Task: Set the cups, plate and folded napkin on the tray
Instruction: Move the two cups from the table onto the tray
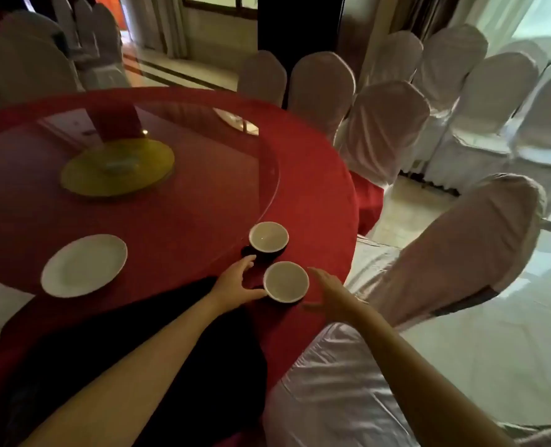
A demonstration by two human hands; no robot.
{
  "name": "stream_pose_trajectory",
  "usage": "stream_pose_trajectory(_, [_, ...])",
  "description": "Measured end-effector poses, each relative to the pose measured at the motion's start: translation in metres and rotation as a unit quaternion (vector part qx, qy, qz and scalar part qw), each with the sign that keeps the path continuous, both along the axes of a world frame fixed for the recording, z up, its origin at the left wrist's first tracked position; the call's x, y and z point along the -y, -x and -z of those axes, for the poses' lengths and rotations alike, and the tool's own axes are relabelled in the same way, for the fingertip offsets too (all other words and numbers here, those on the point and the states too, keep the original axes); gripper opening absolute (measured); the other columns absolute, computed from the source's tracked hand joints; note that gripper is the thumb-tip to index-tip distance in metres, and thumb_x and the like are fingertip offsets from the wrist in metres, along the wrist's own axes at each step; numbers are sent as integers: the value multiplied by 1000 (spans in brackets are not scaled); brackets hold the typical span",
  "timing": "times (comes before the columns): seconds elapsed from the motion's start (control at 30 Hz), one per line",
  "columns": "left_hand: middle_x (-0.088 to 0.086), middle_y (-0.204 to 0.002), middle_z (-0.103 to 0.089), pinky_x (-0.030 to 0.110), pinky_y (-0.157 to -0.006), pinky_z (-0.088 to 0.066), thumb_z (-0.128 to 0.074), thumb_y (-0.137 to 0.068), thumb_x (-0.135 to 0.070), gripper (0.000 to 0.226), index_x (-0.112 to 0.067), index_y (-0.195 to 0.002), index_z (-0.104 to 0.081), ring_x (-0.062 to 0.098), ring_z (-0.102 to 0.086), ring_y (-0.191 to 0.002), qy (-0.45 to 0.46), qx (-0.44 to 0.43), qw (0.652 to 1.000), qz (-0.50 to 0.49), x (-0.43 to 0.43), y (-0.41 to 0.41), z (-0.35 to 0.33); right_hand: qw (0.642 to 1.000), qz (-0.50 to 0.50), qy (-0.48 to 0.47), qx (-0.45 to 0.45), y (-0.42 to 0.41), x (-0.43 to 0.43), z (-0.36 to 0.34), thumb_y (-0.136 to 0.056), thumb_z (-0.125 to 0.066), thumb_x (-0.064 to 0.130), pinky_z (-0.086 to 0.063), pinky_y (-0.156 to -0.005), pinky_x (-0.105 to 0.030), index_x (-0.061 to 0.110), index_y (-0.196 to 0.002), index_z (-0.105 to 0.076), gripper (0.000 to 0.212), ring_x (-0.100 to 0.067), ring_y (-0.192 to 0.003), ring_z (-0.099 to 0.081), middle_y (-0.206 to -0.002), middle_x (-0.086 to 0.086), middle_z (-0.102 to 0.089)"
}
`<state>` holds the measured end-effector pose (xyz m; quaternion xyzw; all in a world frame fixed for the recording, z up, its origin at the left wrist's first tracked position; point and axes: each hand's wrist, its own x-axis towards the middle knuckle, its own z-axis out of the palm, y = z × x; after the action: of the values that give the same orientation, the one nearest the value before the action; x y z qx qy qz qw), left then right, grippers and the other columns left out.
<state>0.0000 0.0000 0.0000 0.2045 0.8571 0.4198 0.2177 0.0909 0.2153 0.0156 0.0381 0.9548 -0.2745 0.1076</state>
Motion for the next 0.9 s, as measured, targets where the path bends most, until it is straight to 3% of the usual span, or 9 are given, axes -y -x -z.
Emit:
stream_pose_trajectory(0.17, [8,-153,-27,33,-114,-26,-82,-66,-29,106,-16,-147,-15,19,-27,-140,67,46,997,6,-10,7,35,998,50,37,30,21,-6,40,-71,-79,29,-16,-116,-42,2,-146,-8,107,-29,-143,-12,-156,-16,-11])
stream_pose_trajectory(0.33, [5,-156,-22,35,-115,-25,-82,-64,-33,111,-17,-148,-10,20,-25,-142,90,54,994,44,-24,23,52,989,33,126,68,41,-14,62,-68,-82,22,-16,-116,-36,5,-147,2,117,-25,-144,-9,-156,-14,-6])
stream_pose_trajectory(0.5, [-12,-139,-43,25,-100,-34,-85,-60,-32,100,-30,-141,-27,12,-41,-130,55,57,995,57,-31,30,62,979,31,185,84,48,-20,70,-64,-85,15,-27,-114,-39,10,-147,-7,113,-22,-139,-21,-151,-8,-18])
stream_pose_trajectory(0.63, [-24,-127,-45,23,-97,-36,-86,-55,-35,95,-41,-133,-32,2,-44,-121,15,55,997,51,-33,28,66,973,23,217,81,49,-26,75,-63,-85,12,-35,-108,-34,19,-144,-13,109,-17,-132,-30,-135,6,-26])
stream_pose_trajectory(0.77, [-19,-130,-51,28,-102,-40,-87,-53,-35,93,-42,-131,-36,4,-47,-122,-4,59,997,40,-33,27,65,970,11,227,89,49,-27,79,-62,-85,11,-33,-107,-30,22,-145,-6,115,-12,-131,-26,-140,4,-21])
stream_pose_trajectory(0.9, [-13,-133,-54,35,-106,-41,-87,-55,-33,95,-38,-135,-35,5,-49,-122,-22,46,998,31,-32,20,57,976,1,216,34,50,-24,75,-60,-86,8,-36,-107,-34,27,-139,-15,108,-11,-127,-30,-135,7,-25])
